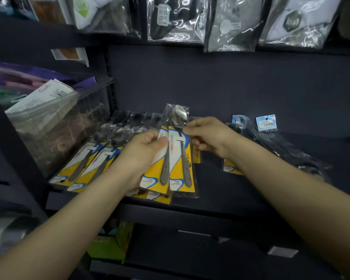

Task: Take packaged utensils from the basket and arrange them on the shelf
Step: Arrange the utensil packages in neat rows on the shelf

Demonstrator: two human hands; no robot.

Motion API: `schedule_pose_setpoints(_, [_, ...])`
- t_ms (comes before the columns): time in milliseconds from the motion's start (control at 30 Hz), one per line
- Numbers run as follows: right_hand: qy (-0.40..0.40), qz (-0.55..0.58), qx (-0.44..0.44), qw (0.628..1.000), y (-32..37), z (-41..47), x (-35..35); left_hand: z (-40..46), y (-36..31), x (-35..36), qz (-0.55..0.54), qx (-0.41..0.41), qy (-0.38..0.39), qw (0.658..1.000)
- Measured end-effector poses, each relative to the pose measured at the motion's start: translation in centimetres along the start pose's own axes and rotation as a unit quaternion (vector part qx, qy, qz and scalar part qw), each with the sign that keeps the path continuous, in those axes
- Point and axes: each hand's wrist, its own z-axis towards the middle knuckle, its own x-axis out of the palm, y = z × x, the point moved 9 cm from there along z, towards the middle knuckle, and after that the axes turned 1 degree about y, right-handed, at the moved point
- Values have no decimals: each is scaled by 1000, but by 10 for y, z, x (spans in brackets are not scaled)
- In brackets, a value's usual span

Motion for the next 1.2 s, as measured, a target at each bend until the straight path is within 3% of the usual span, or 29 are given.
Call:
schedule_pose_setpoints(200, [-101,19,103,989,-53,-4,-37,-8,7,-44,34,3,-79,996])
schedule_pose_setpoints(367, [-81,11,112,990,-56,-5,-25,-16,10,-32,29,-10,-54,998])
schedule_pose_setpoints(400, [-76,-25,102,992,-53,-5,-22,-16,10,-28,16,-13,-45,999])
schedule_pose_setpoints(467, [-88,-205,59,973,-42,-4,-29,-19,8,-19,6,-20,-27,999])
schedule_pose_setpoints(533, [-162,-379,2,911,-20,-7,-53,-18,5,-8,0,-29,-5,1000])
schedule_pose_setpoints(633, [-214,-444,-15,870,-13,-8,-92,-4,-8,22,-19,-18,55,998])
schedule_pose_setpoints(700, [-144,-489,-6,860,-29,-1,-98,13,-15,49,-18,-26,97,995])
schedule_pose_setpoints(800, [-20,-538,-8,842,-63,-2,-91,52,-18,80,29,-43,106,993])
schedule_pose_setpoints(967, [-6,-542,-77,837,-65,-37,-95,99,-26,117,180,-44,69,980])
schedule_pose_setpoints(1067, [14,-514,-94,853,-57,-55,-96,106,-16,145,203,-65,99,972])
schedule_pose_setpoints(1200, [-52,-470,-78,878,-48,-43,-122,103,-11,154,434,-19,97,896])
